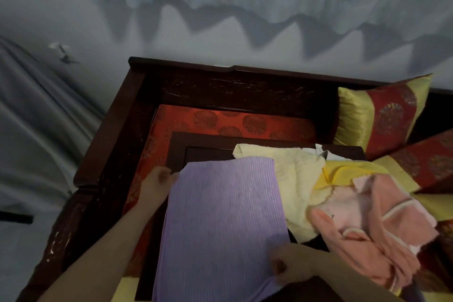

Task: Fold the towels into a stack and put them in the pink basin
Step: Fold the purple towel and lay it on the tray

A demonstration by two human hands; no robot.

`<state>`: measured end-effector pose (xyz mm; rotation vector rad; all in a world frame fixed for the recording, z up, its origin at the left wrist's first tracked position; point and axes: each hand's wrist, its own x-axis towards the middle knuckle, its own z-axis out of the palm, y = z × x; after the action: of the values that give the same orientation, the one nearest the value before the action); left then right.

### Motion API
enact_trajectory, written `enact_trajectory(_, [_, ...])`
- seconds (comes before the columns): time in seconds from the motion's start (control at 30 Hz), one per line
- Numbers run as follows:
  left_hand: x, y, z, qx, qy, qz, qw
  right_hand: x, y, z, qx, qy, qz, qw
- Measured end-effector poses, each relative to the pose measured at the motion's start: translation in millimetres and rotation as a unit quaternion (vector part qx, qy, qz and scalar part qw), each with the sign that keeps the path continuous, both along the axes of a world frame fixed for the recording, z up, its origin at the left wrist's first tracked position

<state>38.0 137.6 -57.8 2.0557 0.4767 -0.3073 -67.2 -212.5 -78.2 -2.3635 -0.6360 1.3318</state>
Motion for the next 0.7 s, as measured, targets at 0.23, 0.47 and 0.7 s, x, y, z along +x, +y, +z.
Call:
enact_trajectory(0.23, [54.8, -15.2, -10.5, 0.025, 0.175, -0.075, 0.981, -5.1, 1.0, -13.0, 0.016, -0.008, -0.039, 0.999])
enact_trajectory(0.47, [61.1, -4.2, -13.2, -0.365, 0.206, 0.152, 0.895, -4.9, 0.5, -15.1, 0.007, 0.036, -0.025, 0.999])
enact_trajectory(0.7, [67.5, 45.9, 3.6, 0.157, -0.187, 0.074, 0.967, -3.5, 2.9, -6.7, 0.023, 0.031, -0.011, 0.999])
